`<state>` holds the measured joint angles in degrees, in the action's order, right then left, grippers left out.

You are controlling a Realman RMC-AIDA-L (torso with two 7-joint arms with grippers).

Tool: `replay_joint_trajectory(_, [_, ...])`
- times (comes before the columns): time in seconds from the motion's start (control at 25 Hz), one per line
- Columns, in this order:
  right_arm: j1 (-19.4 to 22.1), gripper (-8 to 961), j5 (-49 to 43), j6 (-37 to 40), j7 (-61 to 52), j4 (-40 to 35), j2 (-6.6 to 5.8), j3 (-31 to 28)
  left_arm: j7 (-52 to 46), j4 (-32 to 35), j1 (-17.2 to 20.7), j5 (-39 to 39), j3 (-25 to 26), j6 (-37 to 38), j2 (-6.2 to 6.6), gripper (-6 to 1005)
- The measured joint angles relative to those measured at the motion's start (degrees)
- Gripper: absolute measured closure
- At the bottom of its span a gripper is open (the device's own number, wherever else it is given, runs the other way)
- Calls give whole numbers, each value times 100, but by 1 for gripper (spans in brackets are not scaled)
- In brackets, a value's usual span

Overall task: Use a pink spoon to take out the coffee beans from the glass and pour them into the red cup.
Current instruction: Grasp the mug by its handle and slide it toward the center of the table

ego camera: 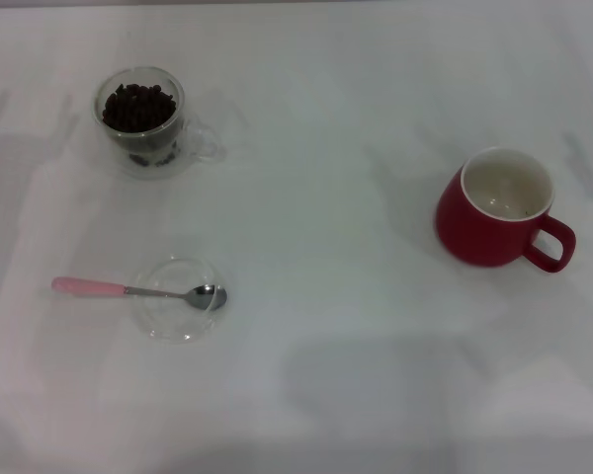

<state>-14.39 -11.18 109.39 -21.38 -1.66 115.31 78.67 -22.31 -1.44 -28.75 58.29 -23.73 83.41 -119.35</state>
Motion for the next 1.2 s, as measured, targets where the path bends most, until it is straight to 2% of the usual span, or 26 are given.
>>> replay_joint_trajectory(0.68, [18, 199, -18, -163, 0, -15, -34, 14, 0, -24, 35, 1, 0, 8, 2, 137])
replay_joint_trajectory(1.04, [547, 200, -730, -282, -42, 13, -136, 374, 2, 36, 255, 169, 1, 83, 22, 137])
replay_joint_trajectory(1.2, [713, 198, -1132, -500, -17, 170, -134, 389, 89, 39, 362, 252, 0, 68, 33, 138])
